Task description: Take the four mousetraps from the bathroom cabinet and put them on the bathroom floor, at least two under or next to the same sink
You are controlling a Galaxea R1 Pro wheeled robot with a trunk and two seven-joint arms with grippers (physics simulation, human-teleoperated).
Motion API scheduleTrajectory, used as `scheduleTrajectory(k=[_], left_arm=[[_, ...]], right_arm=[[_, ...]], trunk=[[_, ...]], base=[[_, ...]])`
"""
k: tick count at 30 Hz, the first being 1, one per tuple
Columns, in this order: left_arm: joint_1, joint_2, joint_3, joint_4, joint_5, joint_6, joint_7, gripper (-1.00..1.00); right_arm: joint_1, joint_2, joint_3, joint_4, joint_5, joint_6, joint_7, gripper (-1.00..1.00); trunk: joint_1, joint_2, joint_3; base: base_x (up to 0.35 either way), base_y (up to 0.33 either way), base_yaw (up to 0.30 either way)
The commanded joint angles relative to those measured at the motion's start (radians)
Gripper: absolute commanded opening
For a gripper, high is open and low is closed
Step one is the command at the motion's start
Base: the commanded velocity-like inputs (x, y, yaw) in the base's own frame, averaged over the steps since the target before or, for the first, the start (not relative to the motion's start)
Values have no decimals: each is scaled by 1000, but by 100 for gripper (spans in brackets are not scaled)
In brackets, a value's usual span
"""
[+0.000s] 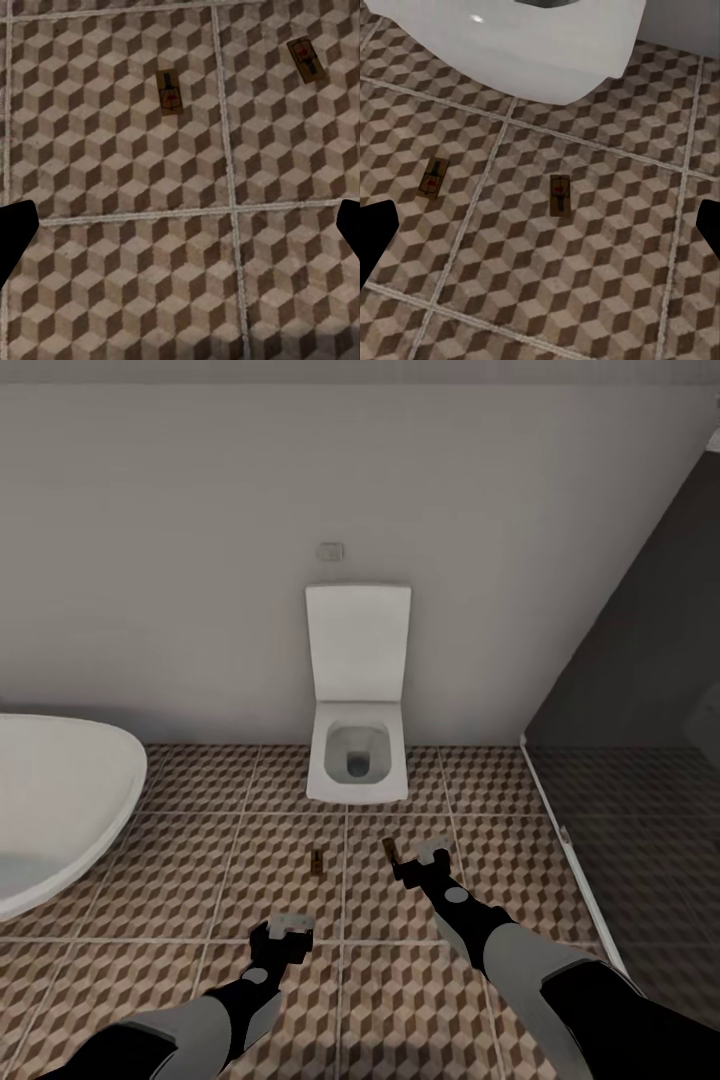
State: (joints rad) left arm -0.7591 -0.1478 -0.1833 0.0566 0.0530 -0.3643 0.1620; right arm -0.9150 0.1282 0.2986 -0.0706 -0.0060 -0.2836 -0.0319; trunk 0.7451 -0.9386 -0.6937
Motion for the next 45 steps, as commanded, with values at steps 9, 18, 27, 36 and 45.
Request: scheduleTrajectory(k=[9, 18, 27, 36, 45], left_arm=[[7, 6, -7, 11, 5, -9, 4, 100], [38, 35, -4, 15, 8, -48, 4, 100], [90, 58, -4, 15, 8, -71, 4, 100], [151, 77, -4, 15, 8, -127, 4, 100], [202, 102, -4, 16, 9, -190, 5, 100]], right_arm=[[6, -2, 5, 17, 0, -4, -3, 100], [23, -9, 5, 36, 1, -7, -4, 100], [72, -50, 5, 44, 0, -61, -5, 100], [158, -98, 5, 47, -2, -82, -5, 100], [239, -128, 5, 47, -5, -164, -5, 100]], trunk=[[-34, 63, 42], [-69, 126, 85], [-103, 189, 128], [-138, 252, 171], [-172, 315, 213]], base=[[0, 0, 0], [0, 0, 0], [0, 0, 0], [0, 0, 0], [0, 0, 0]])
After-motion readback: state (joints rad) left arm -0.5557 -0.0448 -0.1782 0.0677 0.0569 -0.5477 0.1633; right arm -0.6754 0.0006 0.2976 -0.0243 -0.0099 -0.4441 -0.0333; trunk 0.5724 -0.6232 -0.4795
